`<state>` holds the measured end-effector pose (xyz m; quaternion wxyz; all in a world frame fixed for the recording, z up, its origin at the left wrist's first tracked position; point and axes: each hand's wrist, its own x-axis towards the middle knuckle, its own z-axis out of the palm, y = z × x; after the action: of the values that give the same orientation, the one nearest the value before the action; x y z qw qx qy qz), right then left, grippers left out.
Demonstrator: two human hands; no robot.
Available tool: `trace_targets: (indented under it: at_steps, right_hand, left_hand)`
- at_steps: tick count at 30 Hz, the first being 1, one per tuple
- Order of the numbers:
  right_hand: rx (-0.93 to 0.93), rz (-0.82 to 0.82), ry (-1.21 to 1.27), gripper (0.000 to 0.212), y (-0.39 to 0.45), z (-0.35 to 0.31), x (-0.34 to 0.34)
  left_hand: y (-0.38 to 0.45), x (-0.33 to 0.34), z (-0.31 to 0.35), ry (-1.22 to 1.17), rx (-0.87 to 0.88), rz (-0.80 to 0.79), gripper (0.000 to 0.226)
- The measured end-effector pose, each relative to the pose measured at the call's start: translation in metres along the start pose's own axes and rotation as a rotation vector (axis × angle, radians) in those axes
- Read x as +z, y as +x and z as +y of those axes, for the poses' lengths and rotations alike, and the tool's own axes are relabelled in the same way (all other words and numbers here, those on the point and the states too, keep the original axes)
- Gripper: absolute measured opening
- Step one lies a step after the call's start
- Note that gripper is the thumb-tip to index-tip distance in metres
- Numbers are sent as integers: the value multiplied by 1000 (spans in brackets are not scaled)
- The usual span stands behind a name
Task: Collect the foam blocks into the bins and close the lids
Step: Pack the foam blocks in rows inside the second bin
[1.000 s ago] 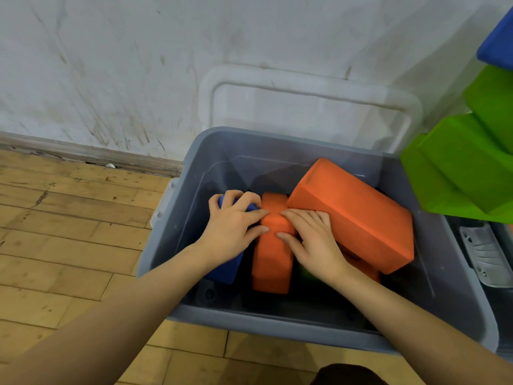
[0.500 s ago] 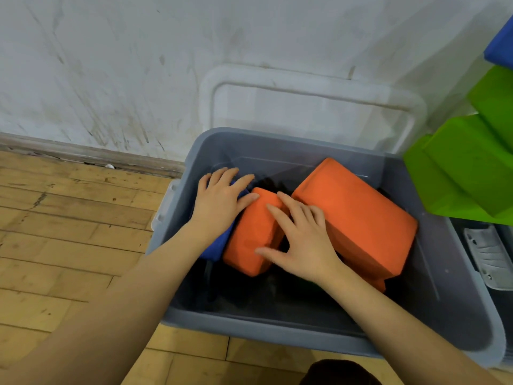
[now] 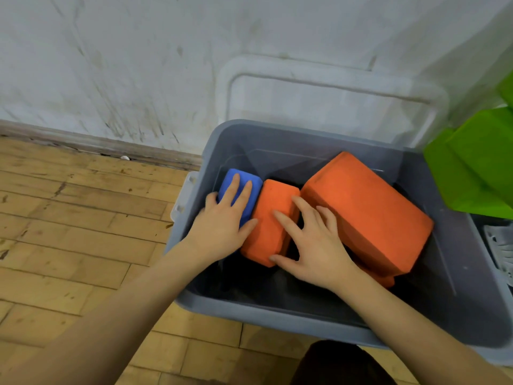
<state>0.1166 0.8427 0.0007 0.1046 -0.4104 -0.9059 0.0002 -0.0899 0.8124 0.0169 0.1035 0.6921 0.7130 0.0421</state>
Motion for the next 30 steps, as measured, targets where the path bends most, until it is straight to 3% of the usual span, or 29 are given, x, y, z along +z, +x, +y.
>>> trace_targets:
  at_steps: [5,8,11,14,17,22,25,30]
  right_hand:
    - [17,-83,42,123,1,-13,12]
    - [2,-18,132,110,3,-13,16]
    - [-26,-33,229,93,0,-2,14]
    - [-60,-61,205,77,2,6,11]
    - [-19,25,142,67,6,12,5]
    - [-3,-12,-33,98,14,13,7]
    - [-17,20,-61,100,25,14,11]
    - [-54,136,-52,97,37,20,10]
  left_hand:
    - [5,2,1,38,-4,33,68]
    - [5,4,-2,-49,8,103,61]
    - [6,4,2,-77,32,290,53]
    - [9,1,7,-10,-81,100,49]
    - [4,-1,3,-32,25,-61,59]
    - [6,-10,-10,-95,132,-319,102]
    - [16,-5,-9,106,151,-282,122]
    - [31,1,-2,157,110,-150,103]
